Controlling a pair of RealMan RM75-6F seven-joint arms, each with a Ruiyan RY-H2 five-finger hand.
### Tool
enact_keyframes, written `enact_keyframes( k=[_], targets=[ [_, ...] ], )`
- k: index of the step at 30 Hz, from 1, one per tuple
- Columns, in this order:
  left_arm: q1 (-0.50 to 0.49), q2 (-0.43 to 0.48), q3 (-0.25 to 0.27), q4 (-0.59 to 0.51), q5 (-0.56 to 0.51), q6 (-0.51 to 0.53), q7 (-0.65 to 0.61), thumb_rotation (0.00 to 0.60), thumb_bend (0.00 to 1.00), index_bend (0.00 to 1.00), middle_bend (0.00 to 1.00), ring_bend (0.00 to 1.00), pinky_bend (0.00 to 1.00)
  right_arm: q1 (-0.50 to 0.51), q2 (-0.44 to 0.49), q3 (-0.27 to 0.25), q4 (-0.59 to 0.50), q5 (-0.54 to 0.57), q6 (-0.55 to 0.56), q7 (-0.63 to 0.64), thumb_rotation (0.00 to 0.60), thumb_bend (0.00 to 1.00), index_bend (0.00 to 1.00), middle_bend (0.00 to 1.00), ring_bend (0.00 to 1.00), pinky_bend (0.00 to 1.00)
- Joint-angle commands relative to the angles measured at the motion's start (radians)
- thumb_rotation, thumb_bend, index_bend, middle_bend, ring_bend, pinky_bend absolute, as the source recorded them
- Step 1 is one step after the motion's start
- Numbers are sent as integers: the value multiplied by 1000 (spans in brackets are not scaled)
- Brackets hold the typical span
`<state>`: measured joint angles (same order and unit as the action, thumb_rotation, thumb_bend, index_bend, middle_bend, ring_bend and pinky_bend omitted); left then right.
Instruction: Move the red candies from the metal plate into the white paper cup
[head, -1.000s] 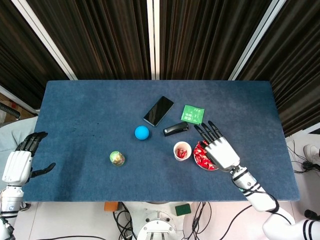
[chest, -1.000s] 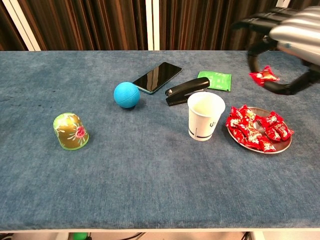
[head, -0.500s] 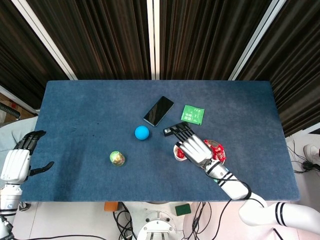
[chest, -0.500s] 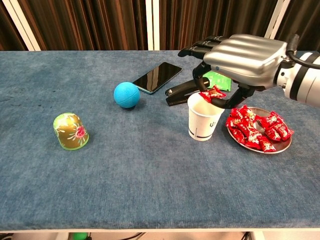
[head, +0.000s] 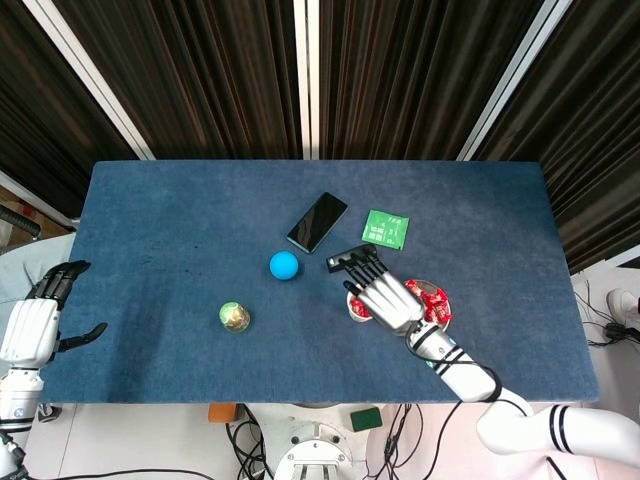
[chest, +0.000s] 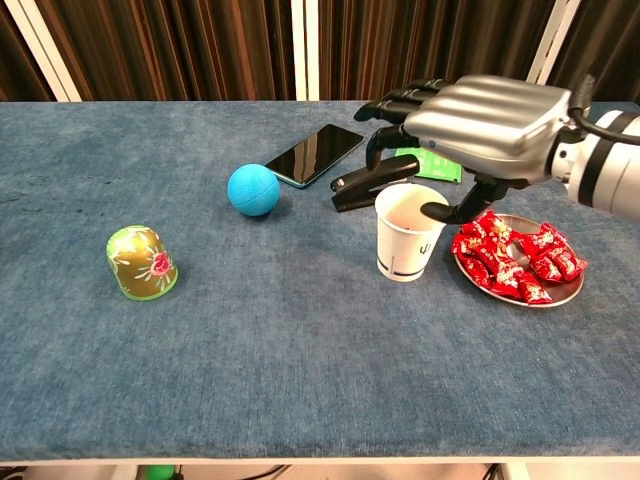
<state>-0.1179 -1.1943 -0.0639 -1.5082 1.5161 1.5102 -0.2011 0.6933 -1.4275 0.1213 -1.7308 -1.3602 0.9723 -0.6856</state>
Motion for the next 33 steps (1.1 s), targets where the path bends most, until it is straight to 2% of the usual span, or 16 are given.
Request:
enact_keyframes(
  k=[1, 6, 10, 20, 33],
  targets=[
    [1, 1, 1, -1, 0, 0, 2, 600, 120, 157, 136, 96, 240, -35, 51, -22, -31, -42, 60, 23, 600, 352, 276, 0, 0, 0],
    [2, -1, 5, -3, 3, -1, 6, 600, 120, 157, 136, 96, 240, -96, 123, -58, -32, -64, 127, 69, 600, 352, 296, 0, 0, 0],
    [-1, -6, 8, -4, 7, -6, 14, 600, 120, 157, 136, 96, 240, -128, 143, -83, 12, -48, 133, 118, 600, 352, 309, 0, 0, 0],
    [-1, -2, 10, -21, 6, -9, 35, 600, 120, 156, 135, 96, 240, -172, 105, -136, 117, -40, 116, 166, 600, 352, 311, 0, 0, 0],
    [-3, -4, 11, -19, 5, -14, 36, 600, 120, 157, 136, 96, 239, -180, 66, -146, 171, 5, 68, 127, 600, 352, 368, 0, 0, 0]
  ],
)
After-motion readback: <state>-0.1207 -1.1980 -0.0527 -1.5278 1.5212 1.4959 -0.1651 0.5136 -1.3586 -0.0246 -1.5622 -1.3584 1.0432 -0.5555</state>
